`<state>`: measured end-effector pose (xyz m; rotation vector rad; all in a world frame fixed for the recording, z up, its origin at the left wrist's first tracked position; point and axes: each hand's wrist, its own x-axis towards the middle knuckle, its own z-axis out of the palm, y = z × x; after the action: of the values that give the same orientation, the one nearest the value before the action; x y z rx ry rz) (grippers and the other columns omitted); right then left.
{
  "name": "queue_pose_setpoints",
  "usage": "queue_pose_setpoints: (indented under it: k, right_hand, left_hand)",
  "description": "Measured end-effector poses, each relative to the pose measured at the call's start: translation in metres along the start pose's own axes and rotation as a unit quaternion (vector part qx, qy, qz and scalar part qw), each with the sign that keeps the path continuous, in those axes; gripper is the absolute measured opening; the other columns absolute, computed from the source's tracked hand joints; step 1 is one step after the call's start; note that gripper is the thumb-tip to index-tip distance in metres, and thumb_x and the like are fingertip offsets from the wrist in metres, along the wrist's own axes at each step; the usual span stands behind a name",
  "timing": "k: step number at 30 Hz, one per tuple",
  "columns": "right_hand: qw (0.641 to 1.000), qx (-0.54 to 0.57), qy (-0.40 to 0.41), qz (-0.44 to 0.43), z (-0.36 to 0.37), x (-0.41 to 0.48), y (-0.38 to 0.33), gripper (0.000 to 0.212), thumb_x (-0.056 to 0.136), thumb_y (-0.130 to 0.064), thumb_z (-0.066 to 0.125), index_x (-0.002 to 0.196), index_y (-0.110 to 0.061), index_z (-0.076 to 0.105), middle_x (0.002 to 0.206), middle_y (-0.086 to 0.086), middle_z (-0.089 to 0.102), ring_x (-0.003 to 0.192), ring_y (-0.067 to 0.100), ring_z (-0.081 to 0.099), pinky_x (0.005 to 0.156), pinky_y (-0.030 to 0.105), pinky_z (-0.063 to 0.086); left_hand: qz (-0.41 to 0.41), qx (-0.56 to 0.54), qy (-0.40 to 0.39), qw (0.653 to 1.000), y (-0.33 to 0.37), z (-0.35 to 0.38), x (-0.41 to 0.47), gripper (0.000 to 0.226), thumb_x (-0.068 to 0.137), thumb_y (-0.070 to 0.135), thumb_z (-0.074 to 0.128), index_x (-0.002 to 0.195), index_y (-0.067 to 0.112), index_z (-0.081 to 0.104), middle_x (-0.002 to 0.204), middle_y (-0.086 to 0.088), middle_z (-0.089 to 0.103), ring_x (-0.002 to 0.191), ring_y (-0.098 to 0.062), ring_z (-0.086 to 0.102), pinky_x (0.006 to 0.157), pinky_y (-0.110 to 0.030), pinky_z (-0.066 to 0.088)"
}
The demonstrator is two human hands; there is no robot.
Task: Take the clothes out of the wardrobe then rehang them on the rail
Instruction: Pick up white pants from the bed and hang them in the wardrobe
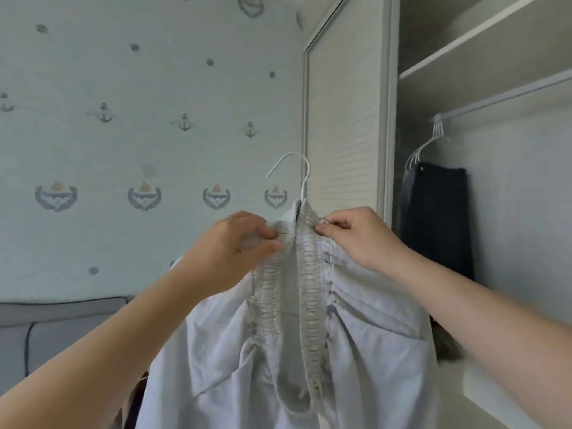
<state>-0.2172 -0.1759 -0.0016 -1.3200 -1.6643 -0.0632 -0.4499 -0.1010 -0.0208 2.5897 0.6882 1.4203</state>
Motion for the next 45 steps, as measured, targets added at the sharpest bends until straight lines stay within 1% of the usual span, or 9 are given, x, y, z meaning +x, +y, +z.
queue_pose_setpoints:
  k: [4,11,15,22,26,35,38,41,45]
  right_hand:
    - [0.999,-0.028,0.004,0.021,-0.054,-0.004,0.029,0.029,0.093,-0.028,0.066,0.085,-0.001,0.073,0.087,0.027,0.067,0.086,0.039,0.065,0.082,0.047,0.051]
    - [0.989,-0.110,0.011,0.097,-0.121,-0.005,0.075,0.037,0.094,-0.029,0.063,0.085,0.007,0.065,0.084,0.030,0.062,0.071,0.021,0.051,0.069,0.044,0.045]
    - [0.974,-0.133,0.054,0.176,-0.152,-0.001,0.100,0.029,0.094,-0.025,0.064,0.075,-0.003,0.062,0.067,0.007,0.048,0.066,0.017,0.040,0.062,0.030,0.031]
    - [0.900,-0.189,0.175,0.351,-0.212,0.016,0.129,0.035,0.092,-0.021,0.066,0.065,-0.009,0.047,0.063,0.004,0.040,0.053,0.015,0.041,0.050,0.024,0.029]
    - [0.852,-0.041,0.292,0.432,-0.234,0.031,0.139,0.011,0.092,-0.012,0.064,0.087,-0.003,0.063,0.080,0.013,0.067,0.070,0.024,0.065,0.063,0.029,0.052]
    - [0.852,0.148,0.352,0.358,-0.223,0.104,0.183,0.019,0.092,0.003,0.056,0.111,0.005,0.061,0.085,0.017,0.073,0.066,0.024,0.072,0.050,0.028,0.055]
    - [0.850,0.159,0.376,0.334,-0.219,0.126,0.202,0.020,0.090,0.006,0.059,0.111,0.007,0.060,0.087,0.018,0.071,0.069,0.025,0.072,0.049,0.030,0.056]
    - [0.854,0.174,0.370,0.322,-0.222,0.142,0.218,0.019,0.088,0.005,0.063,0.107,0.007,0.060,0.086,0.019,0.073,0.069,0.025,0.074,0.050,0.032,0.057]
    - [0.879,0.115,0.315,0.339,-0.244,0.149,0.234,0.020,0.090,-0.014,0.069,0.104,0.001,0.067,0.094,0.016,0.075,0.085,0.026,0.074,0.066,0.036,0.061]
  left_hand:
    - [-0.042,-0.076,0.038,0.996,0.013,0.058,0.053,0.035,0.081,0.049,0.074,0.068,0.023,0.055,0.049,0.008,0.054,0.042,-0.006,0.041,0.043,-0.017,0.034]
    - [-0.028,-0.151,0.004,0.988,0.028,0.158,0.127,0.043,0.074,0.053,0.079,0.075,0.020,0.051,0.064,-0.004,0.062,0.049,-0.010,0.052,0.045,-0.023,0.040]
    - [-0.004,-0.193,-0.035,0.981,0.037,0.213,0.169,0.035,0.078,0.051,0.077,0.075,0.022,0.056,0.064,0.007,0.061,0.051,-0.004,0.051,0.050,-0.021,0.039]
    - [0.093,-0.280,-0.104,0.950,0.052,0.286,0.239,0.019,0.087,0.046,0.071,0.082,0.028,0.065,0.089,0.014,0.066,0.090,0.005,0.058,0.068,-0.010,0.039]
    - [0.143,-0.333,-0.182,0.914,0.057,0.313,0.267,0.020,0.091,0.041,0.068,0.082,0.023,0.067,0.086,0.005,0.070,0.082,-0.008,0.065,0.074,-0.023,0.048]
    - [0.156,-0.414,-0.305,0.843,0.072,0.321,0.301,0.049,0.088,0.067,0.053,0.090,0.021,0.070,0.085,0.006,0.073,0.069,-0.008,0.069,0.062,-0.017,0.045]
    - [0.165,-0.361,-0.305,0.866,0.068,0.329,0.311,0.050,0.084,0.057,0.063,0.086,0.007,0.062,0.068,-0.003,0.060,0.056,-0.011,0.058,0.058,-0.026,0.043]
    - [0.159,-0.270,-0.204,0.927,0.063,0.347,0.331,0.030,0.097,0.028,0.055,0.074,0.009,0.053,0.064,0.002,0.051,0.053,-0.013,0.046,0.050,-0.024,0.036]
    - [0.153,-0.219,-0.082,0.960,0.057,0.370,0.353,0.033,0.104,0.028,0.043,0.072,0.020,0.044,0.070,0.001,0.053,0.061,-0.014,0.053,0.050,-0.028,0.033]
